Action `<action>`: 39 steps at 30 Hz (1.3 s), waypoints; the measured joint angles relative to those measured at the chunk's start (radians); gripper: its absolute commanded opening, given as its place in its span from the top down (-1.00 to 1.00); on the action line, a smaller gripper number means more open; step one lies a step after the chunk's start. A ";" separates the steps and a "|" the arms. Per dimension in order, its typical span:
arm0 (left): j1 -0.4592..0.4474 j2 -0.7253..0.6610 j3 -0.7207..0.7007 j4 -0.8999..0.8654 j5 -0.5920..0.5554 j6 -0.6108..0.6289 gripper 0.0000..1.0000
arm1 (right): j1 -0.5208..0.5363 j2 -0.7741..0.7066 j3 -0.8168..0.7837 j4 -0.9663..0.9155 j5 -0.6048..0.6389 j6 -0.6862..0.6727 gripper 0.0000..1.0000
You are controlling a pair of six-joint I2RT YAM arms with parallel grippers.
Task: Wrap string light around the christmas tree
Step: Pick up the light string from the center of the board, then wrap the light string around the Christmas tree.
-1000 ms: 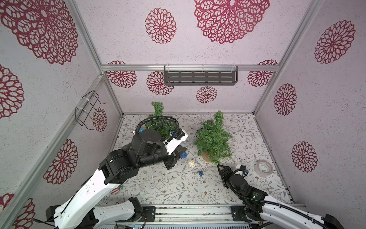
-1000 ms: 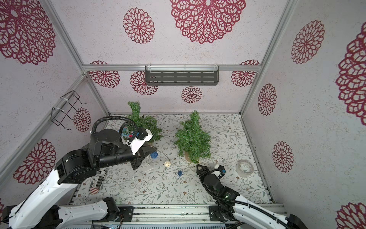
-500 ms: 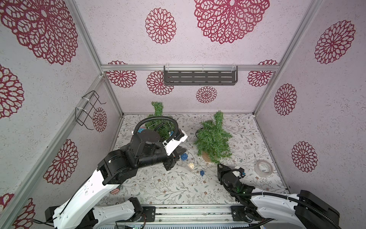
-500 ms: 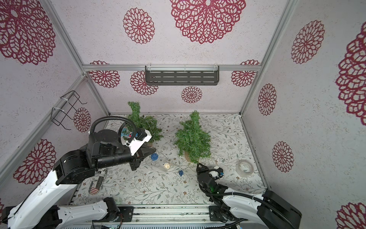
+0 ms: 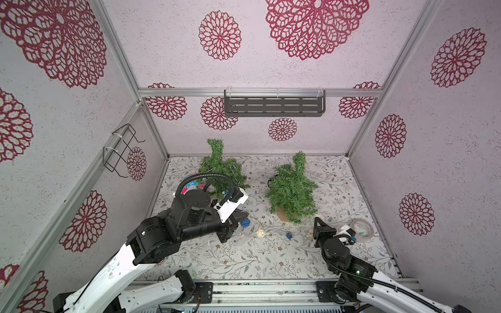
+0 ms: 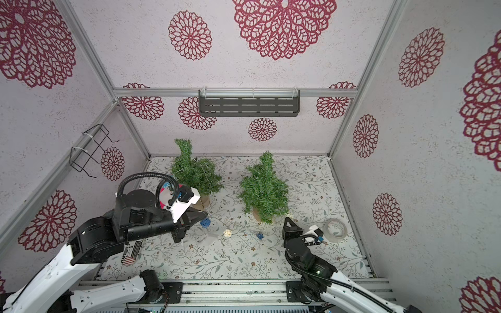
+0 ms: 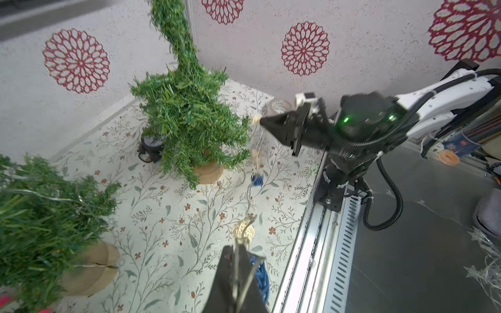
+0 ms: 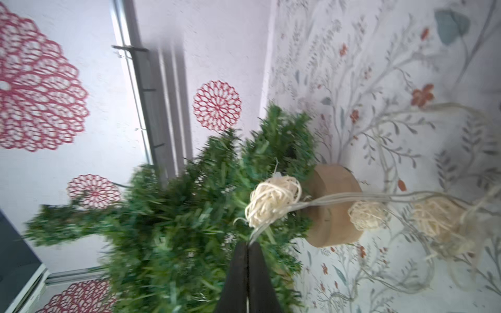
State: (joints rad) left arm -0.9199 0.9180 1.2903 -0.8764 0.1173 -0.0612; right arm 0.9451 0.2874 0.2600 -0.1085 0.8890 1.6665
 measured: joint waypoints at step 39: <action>0.507 0.533 0.403 0.493 0.324 -0.133 1.00 | -0.930 1.368 1.872 -0.127 -0.791 -1.294 1.00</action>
State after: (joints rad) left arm -0.4129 1.4506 1.6936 -0.3832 0.4412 -0.1944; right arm 0.0147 1.6554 2.1319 -0.2356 0.0978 0.3729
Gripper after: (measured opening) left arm 0.041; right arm 0.045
